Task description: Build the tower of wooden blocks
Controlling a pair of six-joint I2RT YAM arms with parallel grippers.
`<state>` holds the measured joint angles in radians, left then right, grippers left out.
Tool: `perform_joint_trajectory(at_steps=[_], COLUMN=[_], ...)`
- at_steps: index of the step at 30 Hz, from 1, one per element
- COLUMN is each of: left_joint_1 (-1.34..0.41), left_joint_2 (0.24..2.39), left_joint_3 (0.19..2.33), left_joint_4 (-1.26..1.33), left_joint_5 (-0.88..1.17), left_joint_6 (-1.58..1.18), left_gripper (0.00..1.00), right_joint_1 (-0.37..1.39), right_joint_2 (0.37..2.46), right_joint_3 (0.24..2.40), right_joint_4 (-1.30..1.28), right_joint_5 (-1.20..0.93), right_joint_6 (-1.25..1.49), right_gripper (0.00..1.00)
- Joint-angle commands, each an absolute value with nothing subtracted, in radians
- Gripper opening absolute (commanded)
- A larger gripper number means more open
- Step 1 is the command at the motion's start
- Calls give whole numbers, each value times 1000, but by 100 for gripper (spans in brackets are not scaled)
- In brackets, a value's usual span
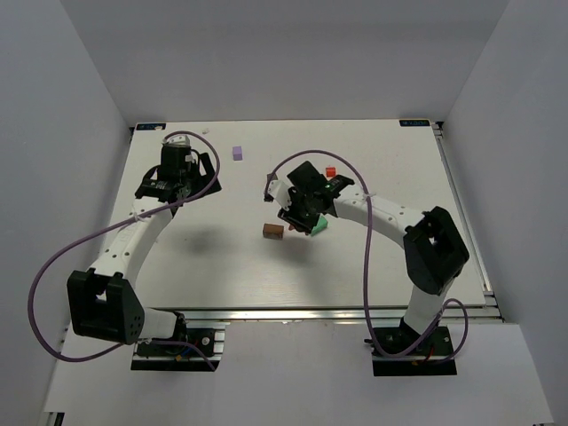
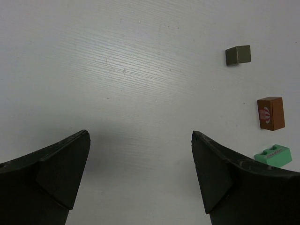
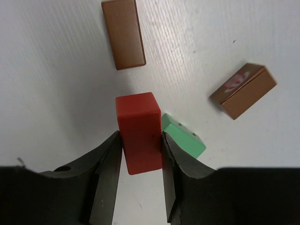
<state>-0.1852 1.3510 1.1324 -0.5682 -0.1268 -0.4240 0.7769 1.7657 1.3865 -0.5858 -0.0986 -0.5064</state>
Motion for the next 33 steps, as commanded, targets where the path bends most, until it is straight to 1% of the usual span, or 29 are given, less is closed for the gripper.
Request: perform_joint_trajectory(at_steps=[1,6,16,20,30,33], left_joint_1=[-184,-184,-186,-184,-184,-184], left_joint_2=[1316,1331,1324,1318,1312,1312], left_joint_3=[1157,1161,1155,1154,1152,1152], left_joint_4=[-566,-575,-569,-568,-568,-568], left_joint_5=[-135,-126,-121,-120,-124,-124], left_joint_6=[-430,-425,-425,-426,-425,-423], left_gripper=[98,98,98,98,98,98], right_joint_1=[793,807,825,827,833,833], right_joint_2=[1779,1822,1896,1924,1965,1976], right_joint_3=[1368,1336,1358,1371,1411,1420], right_joint_4=[-600,-592,-563,-551,-529,-534], right_joint_5=[-42,40,12,12,-25,-18], right_joint_6=[-449,-479,-479,-483,-534,-551], right_gripper=[10,11,12,15,16,18])
